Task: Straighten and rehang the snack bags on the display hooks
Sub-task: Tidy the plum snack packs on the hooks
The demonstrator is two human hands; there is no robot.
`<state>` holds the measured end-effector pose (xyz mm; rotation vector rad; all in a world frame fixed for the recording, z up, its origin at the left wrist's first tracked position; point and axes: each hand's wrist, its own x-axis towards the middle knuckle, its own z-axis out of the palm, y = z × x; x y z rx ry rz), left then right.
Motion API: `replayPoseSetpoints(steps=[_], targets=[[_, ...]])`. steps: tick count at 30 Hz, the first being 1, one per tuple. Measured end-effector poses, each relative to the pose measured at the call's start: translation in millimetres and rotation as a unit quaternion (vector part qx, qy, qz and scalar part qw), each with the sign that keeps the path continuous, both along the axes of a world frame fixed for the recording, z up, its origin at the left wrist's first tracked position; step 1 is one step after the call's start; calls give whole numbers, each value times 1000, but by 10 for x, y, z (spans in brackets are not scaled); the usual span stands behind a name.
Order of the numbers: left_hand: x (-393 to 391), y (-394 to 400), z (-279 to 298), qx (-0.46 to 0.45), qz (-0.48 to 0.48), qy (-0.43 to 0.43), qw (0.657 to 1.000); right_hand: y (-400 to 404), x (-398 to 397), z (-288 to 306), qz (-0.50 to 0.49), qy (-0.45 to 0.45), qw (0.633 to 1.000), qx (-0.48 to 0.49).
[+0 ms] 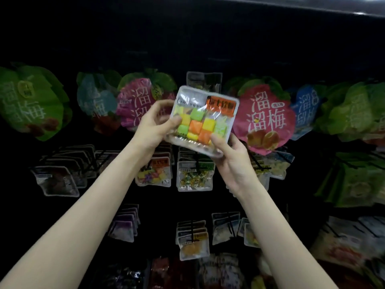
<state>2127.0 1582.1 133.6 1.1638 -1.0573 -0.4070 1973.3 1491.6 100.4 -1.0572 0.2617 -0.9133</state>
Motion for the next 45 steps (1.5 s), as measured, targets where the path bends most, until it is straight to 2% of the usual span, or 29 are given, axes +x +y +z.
replayPoseSetpoints(steps=[2, 6, 9, 12, 16, 21, 23, 26, 30, 35, 36, 38, 41, 45], targets=[[58, 164, -368, 27, 6, 12, 1000, -40, -90, -213, -12, 29, 999, -32], [106, 319, -1081, 116, -8, 32, 993, -36, -80, -680, -49, 150, 968, -194], [171, 353, -1306, 147, 29, 3, 989, -9, 45, -876, -73, 213, 924, -309], [198, 416, -1457, 149, 85, -27, 985, 53, 216, -1053, -89, 264, 861, -426], [326, 540, -1695, 137, 190, -70, 970, 190, 524, -1248, -91, 286, 834, -463], [551, 510, -1709, 192, 313, -158, 917, 199, 903, -1343, -19, 346, 751, -562], [574, 473, -1689, 197, 329, -191, 904, 177, 1004, -1329, -9, 348, 733, -584], [615, 421, -1692, 186, 339, -207, 899, 122, 1116, -1274, 22, 347, 755, -556], [720, 337, -1718, 234, 313, -196, 899, 23, 1255, -1350, -19, 374, 711, -595], [847, 283, -1764, 282, 284, -234, 886, -21, 1337, -1334, 0, 391, 734, -556], [843, 307, -1753, 268, 305, -247, 880, -12, 1323, -1299, -14, 390, 729, -562], [796, 394, -1681, 181, 360, -287, 869, 17, 1236, -1195, -59, 355, 736, -574], [687, 475, -1453, 53, 369, -360, 855, 2, 989, -891, -89, 293, 792, -528], [528, 227, -949, -9, 318, -361, 876, -347, 840, -393, -152, 252, 874, -387]])
